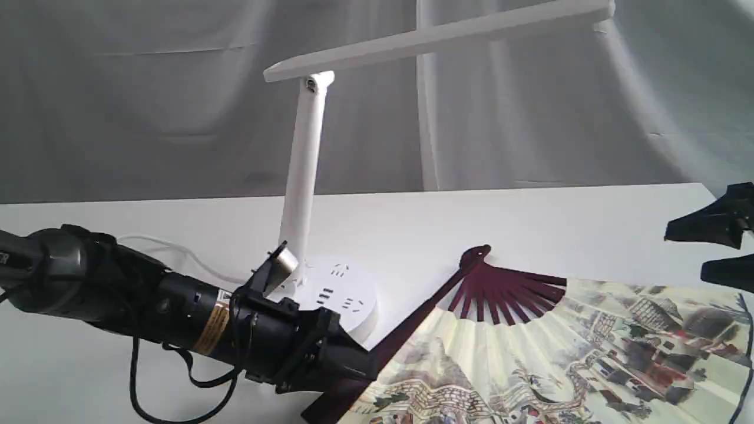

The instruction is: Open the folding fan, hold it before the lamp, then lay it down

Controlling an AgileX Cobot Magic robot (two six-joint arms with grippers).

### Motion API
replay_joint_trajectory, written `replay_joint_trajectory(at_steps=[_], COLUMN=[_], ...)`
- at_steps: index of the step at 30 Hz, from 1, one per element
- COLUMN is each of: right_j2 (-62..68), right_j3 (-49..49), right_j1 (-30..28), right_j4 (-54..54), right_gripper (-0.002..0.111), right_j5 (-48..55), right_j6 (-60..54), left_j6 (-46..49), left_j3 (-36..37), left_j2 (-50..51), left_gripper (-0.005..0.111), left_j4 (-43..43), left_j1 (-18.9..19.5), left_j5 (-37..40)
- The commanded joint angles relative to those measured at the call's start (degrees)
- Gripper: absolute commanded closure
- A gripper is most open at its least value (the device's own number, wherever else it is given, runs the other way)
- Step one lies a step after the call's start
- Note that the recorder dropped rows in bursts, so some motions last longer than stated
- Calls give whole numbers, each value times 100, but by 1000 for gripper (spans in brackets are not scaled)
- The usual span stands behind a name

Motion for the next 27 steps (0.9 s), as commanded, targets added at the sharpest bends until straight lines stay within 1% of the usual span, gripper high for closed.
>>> replay_joint_trajectory(at_steps=[1,10,13,15,17,22,25,27], right_j2=[-54,-54,-54,-54,-54,-54,-149,-255], right_j3=[-29,-29,-29,-29,-29,-29,-29,-29], right_j1=[79,373,395,395,395,395,395,395], right_j4=[-97,-269,-503,-542,-542,-542,-587,-587], right_gripper=[38,38,38,38,40,44,45,46], right_j5=[135,190,250,262,274,377,353,256], right_j6=[25,43,54,113,188,202,202,202], left_j6=[-187,-199,-168,-168,-168,-160,-60,-48], left_j3=[-33,-33,-33,-33,-33,-33,-33,-33], left_j2=[-145,-681,-778,-846,-944,-1136,-1199,-1240], left_gripper=[50,50,54,59,68,83,97,106], left_j4=[30,30,30,30,30,30,30,30], left_j1=[25,25,25,34,34,34,80,187], left_j5=[101,436,488,468,338,12,-188,-228])
